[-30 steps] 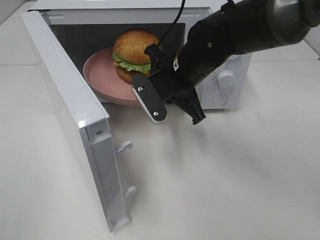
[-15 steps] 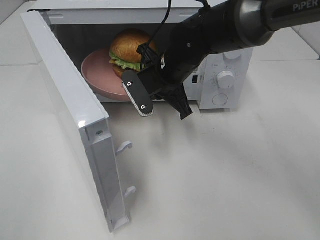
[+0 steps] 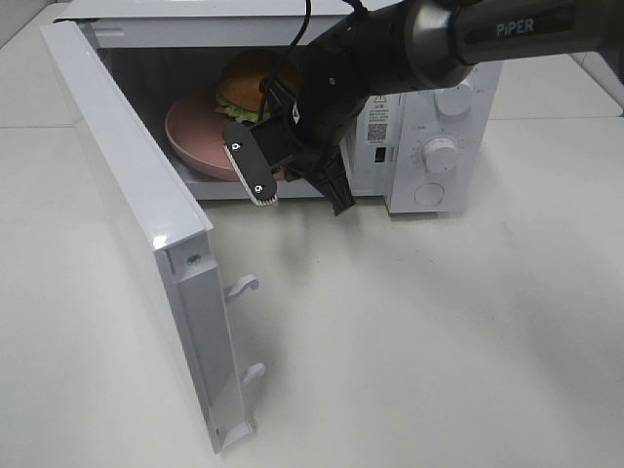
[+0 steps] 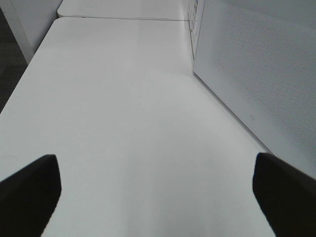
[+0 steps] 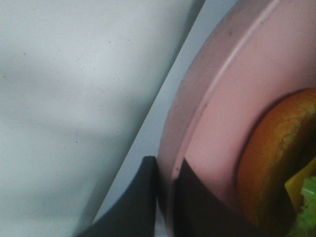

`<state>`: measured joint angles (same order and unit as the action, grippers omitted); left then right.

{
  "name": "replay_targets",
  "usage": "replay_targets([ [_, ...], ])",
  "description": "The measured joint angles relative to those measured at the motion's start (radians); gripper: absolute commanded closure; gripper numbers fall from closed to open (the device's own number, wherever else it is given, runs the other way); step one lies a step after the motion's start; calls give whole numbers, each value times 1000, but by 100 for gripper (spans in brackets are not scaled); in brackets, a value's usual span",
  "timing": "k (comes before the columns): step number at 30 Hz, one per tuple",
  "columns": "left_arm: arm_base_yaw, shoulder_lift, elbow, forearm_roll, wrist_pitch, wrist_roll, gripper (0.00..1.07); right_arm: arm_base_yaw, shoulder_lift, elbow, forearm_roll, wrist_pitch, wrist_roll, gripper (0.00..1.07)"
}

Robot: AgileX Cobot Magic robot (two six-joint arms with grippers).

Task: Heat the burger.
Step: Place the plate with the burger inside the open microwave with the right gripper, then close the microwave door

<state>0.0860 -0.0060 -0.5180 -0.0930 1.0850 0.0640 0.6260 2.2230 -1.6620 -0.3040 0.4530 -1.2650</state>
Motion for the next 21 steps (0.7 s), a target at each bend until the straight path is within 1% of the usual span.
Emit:
replay_targets([
  [3, 0, 0, 0, 0, 0, 0, 9, 0, 27, -31, -2, 12, 18, 107],
  [6, 0, 0, 0, 0, 0, 0, 9, 0, 35, -38, -2, 12, 21, 107],
  [11, 0, 0, 0, 0, 0, 0, 9, 0, 57, -64, -3, 10, 24, 105],
  [13, 0, 0, 0, 0, 0, 0, 9, 0, 59, -72, -3, 8, 30, 101],
  [14, 0, 0, 0, 0, 0, 0, 9, 0, 59, -72, -3, 8, 30, 101],
  [15, 0, 0, 0, 0, 0, 0, 9, 0, 59, -72, -4, 6, 37, 98],
  [16, 0, 0, 0, 0, 0, 0, 9, 0, 59, -72, -4, 6, 37, 98],
  [17, 0, 0, 0, 0, 0, 0, 9, 0, 59, -72, -6, -2, 44, 92],
  [18, 0, 0, 0, 0, 0, 0, 9, 0, 59, -72, -6, -9, 45, 85],
  [19, 0, 0, 0, 0, 0, 0, 9, 0, 59, -72, -6, -9, 45, 85],
  [20, 0, 0, 0, 0, 0, 0, 9, 0, 59, -73, -6, -10, 45, 81],
  [21, 0, 0, 0, 0, 0, 0, 9, 0, 59, -73, -6, -10, 45, 81],
])
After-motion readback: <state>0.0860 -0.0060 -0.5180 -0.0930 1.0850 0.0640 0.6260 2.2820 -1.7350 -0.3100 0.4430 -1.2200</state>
